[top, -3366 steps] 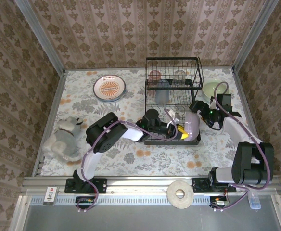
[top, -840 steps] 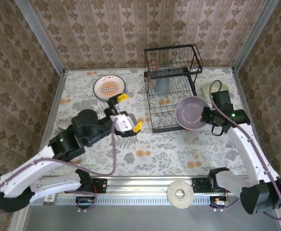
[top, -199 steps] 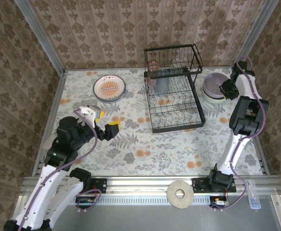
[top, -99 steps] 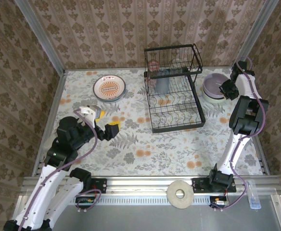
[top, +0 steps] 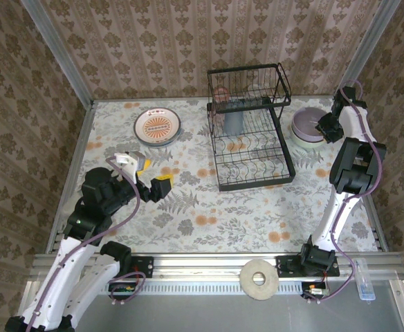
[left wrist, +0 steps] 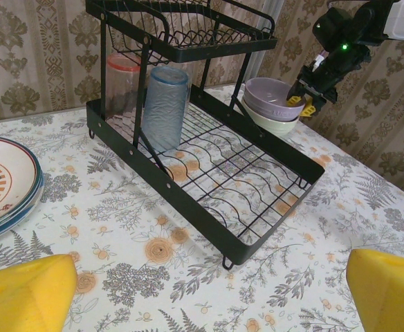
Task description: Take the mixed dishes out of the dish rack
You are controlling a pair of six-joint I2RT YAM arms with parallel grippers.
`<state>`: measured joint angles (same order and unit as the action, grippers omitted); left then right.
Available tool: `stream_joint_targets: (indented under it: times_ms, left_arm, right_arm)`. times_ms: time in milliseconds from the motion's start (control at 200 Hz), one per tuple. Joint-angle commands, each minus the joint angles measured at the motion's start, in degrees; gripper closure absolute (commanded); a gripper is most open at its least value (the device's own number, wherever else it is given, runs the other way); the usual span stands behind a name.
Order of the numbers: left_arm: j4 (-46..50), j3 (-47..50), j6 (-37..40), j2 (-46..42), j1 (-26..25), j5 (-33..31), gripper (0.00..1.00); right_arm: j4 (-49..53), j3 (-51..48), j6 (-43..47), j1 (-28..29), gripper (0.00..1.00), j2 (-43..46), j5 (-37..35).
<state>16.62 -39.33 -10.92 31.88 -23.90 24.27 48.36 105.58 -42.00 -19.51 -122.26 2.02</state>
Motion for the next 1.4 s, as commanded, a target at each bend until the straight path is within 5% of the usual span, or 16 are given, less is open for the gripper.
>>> stream_joint_targets:
  times_ms: [0, 490, 1125, 1395]
  left_arm:
    - [-1.51, 0.48, 0.11, -0.23, 0.32, 1.24, 0.0]
    - [-1.65, 0.48, -0.19, -0.15, 0.44, 1.33, 0.0]
    - [-1.32, -0.57, -3.12, 2.85, 0.45, 0.25, 0.0]
    - [7.38, -7.11, -13.64, 12.31, 0.41, -5.38, 0.0]
  right_arm:
    - [-0.83, 0.94, 0.38, 0.12, 0.59, 0.48, 1.62]
    - [-4.09, -4.18, 2.06, -0.15, 0.13, 5.52, 3.33]
    - [-11.66, -13.78, 4.27, -0.31, 0.03, 18.55, 8.54]
    - [-22.5, -27.18, 1.68, 1.12, 0.0, 31.89, 12.29]
